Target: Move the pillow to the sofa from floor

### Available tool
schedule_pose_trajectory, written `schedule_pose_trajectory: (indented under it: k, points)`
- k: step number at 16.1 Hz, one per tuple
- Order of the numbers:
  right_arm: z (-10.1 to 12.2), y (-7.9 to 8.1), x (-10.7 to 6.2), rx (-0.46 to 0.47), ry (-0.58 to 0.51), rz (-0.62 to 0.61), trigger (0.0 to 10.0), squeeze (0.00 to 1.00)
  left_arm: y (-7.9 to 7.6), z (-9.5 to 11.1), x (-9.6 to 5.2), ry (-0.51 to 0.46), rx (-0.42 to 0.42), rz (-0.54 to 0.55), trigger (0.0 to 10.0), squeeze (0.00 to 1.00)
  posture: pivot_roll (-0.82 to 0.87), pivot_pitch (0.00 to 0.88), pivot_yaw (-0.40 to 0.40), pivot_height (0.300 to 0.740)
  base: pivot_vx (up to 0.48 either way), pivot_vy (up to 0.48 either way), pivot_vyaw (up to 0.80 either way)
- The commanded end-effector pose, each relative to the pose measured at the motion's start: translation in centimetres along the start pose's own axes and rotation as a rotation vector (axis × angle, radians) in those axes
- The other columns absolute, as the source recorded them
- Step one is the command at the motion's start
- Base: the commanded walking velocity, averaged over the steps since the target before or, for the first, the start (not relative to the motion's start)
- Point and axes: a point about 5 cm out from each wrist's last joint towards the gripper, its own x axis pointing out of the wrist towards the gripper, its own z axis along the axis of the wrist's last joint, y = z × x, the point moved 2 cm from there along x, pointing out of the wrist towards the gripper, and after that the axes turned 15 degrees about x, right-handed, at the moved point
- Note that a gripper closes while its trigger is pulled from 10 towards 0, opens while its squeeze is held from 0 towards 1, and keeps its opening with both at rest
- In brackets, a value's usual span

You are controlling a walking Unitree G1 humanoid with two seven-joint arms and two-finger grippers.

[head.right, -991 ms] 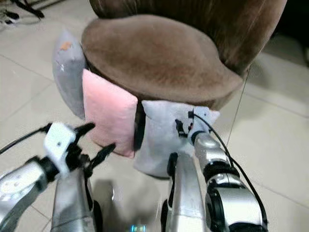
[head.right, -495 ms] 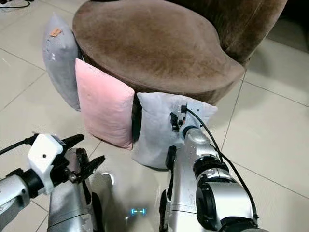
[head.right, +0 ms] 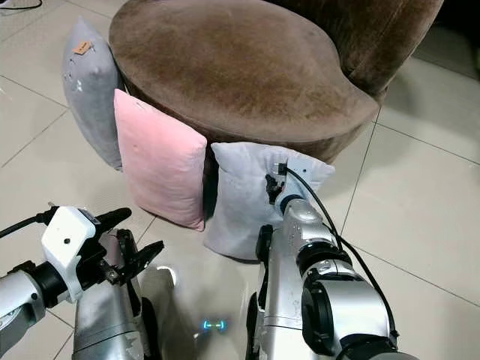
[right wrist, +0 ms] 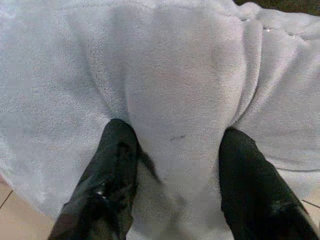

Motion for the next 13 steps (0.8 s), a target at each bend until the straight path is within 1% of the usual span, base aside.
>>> schedule_pose_trajectory:
  k: [1, 4, 5, 6, 12, 13]
  points:
    - [-1.2, -0.2, -0.1, 0.004, 0.049, -0.017, 0.0, 0.0, -0.1, 0.1, -0.2, 0.005, -0.002, -0.004, 10.0, 0.0, 0.08, 0.275, -0.064, 0.446, 0.0, 0.0, 0.0]
    - [-1.2, -0.2, -0.1, -0.004, 0.051, -0.016, 0.0, 0.0, -0.6, 0.4, 0.0, -0.013, -0.032, -0.041, 10.0, 0.0, 0.09, 0.274, -0.062, 0.446, 0.0, 0.0, 0.0]
    - [-1.1, -0.2, -0.1, -0.001, 0.05, -0.018, 0.0, 0.0, -1.2, 0.3, -0.2, -0.007, -0.045, -0.085, 10.0, 0.0, 0.08, 0.272, -0.061, 0.446, 0.0, 0.0, 0.0]
    - [-1.2, -0.1, -0.1, 0.003, 0.05, -0.016, 0.0, 0.0, -1.5, 0.1, -0.4, 0.001, -0.046, -0.099, 10.0, 0.0, 0.08, 0.272, -0.061, 0.446, 0.0, 0.0, 0.0]
    - [-1.0, 0.5, 0.0, 0.006, 0.044, 0.002, 0.0, 0.0, -1.4, 0.0, 0.0, 0.003, -0.051, -0.099, 10.0, 0.0, 0.09, 0.251, -0.063, 0.446, 0.0, 0.0, 0.0]
    - [-0.9, 0.7, 0.0, 0.01, 0.041, 0.013, 0.0, 0.0, -1.3, 0.0, 0.1, 0.002, -0.052, -0.097, 10.0, 0.0, 0.09, 0.235, -0.063, 0.446, 0.0, 0.0, 0.0]
